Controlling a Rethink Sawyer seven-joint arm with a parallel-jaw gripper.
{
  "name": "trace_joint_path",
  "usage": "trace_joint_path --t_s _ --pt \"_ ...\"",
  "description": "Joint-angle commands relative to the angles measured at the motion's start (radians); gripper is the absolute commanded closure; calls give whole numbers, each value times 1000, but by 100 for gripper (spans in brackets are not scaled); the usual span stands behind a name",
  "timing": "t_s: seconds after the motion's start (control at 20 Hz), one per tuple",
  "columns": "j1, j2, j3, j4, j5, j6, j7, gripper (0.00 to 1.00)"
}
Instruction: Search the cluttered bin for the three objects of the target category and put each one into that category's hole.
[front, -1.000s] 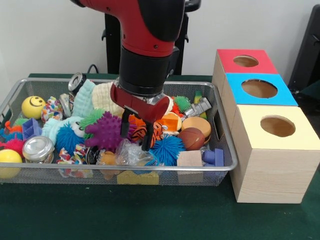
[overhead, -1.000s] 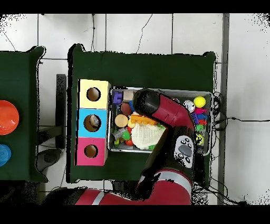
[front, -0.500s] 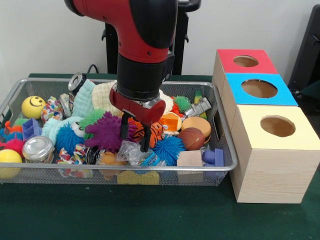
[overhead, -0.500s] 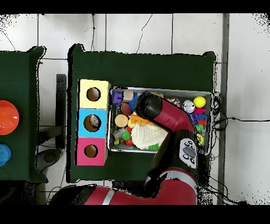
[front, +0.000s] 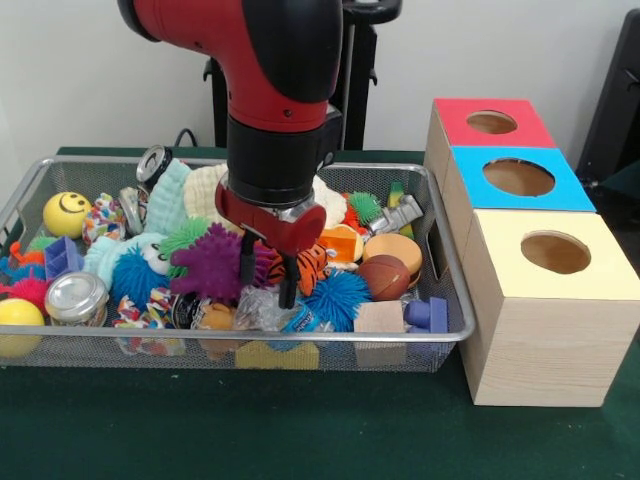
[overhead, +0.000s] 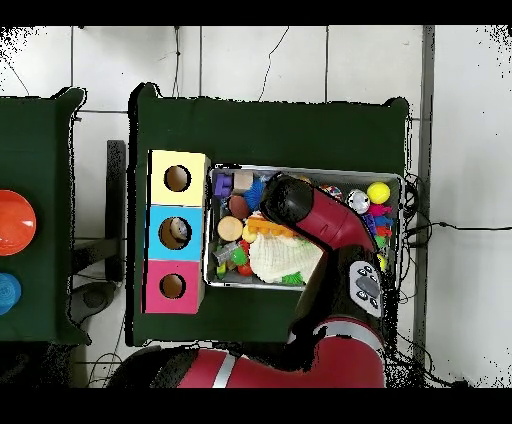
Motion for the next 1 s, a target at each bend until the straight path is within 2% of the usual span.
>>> trace_joint_path --t_s 0.05,0.2,0.4,0.6,0.8,1.0 --pt "-17 65 128 50 21 -19 160 0" --pt "-19 66 130 48 22 -12 161 0" --pt "-11 45 128 83 28 -34 184 0" --pt "7 42 102 53 21 15 180 0" --pt "15 21 105 77 10 -51 181 0" --pt "51 -5 64 100 22 -28 225 0"
